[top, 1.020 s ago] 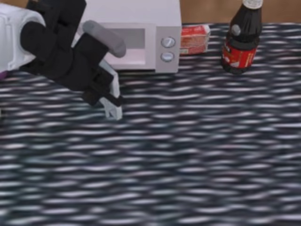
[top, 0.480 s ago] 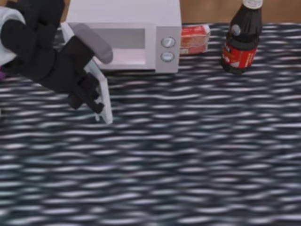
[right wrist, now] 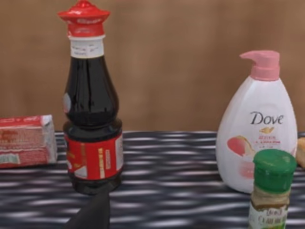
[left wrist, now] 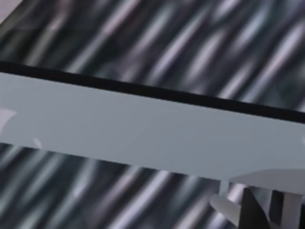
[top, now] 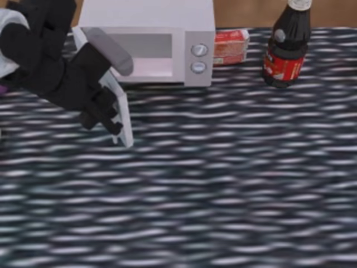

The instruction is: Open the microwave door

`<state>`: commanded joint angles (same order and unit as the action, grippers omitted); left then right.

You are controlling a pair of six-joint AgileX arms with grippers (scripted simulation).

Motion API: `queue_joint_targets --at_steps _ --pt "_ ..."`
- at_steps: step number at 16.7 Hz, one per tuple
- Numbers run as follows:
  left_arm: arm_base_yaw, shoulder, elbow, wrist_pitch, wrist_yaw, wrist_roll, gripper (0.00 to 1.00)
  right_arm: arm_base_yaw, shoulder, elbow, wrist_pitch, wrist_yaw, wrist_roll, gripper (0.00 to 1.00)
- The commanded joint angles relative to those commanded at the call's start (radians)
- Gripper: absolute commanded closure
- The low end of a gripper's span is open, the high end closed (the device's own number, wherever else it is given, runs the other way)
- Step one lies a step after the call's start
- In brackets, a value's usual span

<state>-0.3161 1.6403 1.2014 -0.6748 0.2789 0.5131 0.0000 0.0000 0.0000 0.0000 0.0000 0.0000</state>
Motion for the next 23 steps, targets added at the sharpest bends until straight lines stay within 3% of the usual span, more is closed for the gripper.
queue_joint_targets --at_steps 19,23 --pt "-0.001 0.003 -0.002 -0.002 0.004 0.002 1.00 0.000 0.000 0.000 0.000 0.000 0.000 0.00" --pt "0.028 0.001 0.002 -0.026 0.032 0.075 1.00 0.000 0.000 0.000 0.000 0.000 0.000 0.00"
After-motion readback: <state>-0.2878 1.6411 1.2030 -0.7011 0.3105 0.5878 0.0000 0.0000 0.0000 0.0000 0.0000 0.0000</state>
